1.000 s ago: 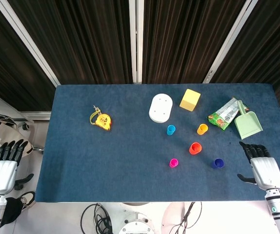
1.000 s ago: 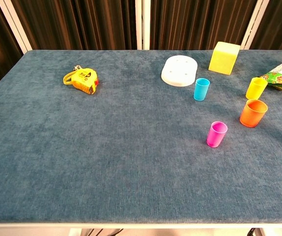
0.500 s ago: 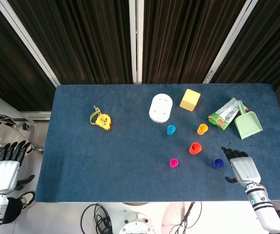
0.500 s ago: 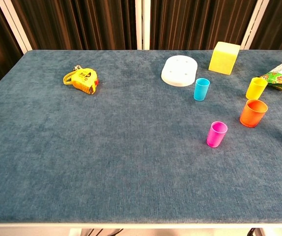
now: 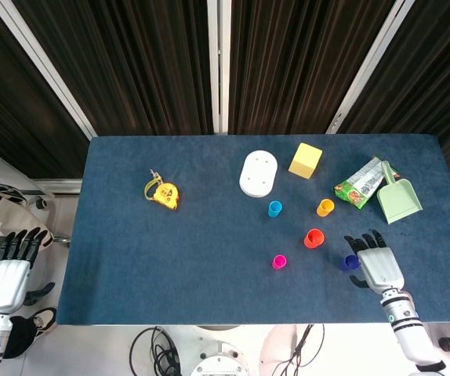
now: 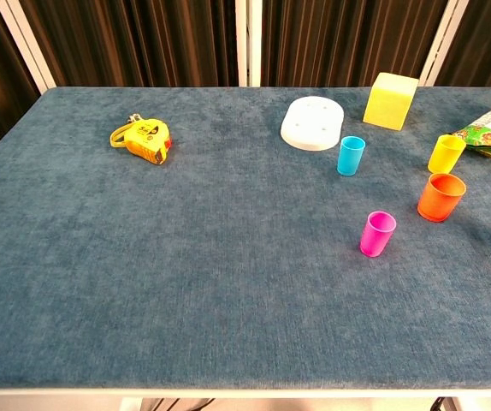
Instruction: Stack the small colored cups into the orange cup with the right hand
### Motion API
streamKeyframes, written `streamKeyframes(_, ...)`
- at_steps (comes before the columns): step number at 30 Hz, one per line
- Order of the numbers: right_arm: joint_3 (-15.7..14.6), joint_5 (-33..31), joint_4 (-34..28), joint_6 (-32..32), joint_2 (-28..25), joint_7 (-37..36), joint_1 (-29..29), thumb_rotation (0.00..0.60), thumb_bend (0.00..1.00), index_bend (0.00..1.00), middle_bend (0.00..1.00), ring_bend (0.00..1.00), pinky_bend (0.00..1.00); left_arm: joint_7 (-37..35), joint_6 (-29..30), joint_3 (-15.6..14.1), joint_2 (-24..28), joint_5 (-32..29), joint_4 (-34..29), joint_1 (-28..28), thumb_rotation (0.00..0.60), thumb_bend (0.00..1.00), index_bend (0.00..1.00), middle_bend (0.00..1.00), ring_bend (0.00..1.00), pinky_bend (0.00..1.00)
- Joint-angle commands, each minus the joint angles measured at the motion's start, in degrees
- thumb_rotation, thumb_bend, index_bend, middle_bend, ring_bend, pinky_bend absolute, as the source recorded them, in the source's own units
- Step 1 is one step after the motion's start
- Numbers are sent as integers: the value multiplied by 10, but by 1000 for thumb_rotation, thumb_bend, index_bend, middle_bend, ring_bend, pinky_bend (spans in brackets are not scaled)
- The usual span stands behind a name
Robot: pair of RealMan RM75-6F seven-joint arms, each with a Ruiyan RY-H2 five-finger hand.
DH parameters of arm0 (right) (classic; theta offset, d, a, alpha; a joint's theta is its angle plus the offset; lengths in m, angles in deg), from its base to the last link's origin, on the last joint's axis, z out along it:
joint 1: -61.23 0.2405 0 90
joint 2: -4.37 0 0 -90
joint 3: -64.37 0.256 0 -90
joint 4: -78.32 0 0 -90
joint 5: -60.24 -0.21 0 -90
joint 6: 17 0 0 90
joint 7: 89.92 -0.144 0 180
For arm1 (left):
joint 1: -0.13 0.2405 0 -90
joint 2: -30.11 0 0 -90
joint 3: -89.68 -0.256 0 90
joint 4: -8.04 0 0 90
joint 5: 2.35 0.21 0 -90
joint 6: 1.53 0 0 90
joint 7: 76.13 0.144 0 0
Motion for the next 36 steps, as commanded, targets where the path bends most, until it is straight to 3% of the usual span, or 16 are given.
streamKeyframes(1,-1,2,9,-5,9,1,0,600,159,209,291,113,0,-1,1,0,0,0,1,0,600,81,63,37,0,0)
streamKeyframes(8,-3,12,31,-18,31,1,0,600,169,343,358,120,0,-3,-2,0,0,0,3,0,600,81,63,37,0,0)
streamKeyframes(14,-5,17,49,-23,47,-1,0,600,188,374,388,131,0,-7,-1,0,-1,0,4,0,600,81,63,37,0,0)
streamKeyframes(27,-3,22,64,-38,61,-1,-3,600,231,544,492,189,0,-11,-2,-1,-1,0,7,1,600,81,63,37,0,0)
streamKeyframes(36,32,37,-7,-64,7,-58,5,600,230,554,502,192,0,-13,-3,-1,2,-1,4,1,600,81,63,37,0,0)
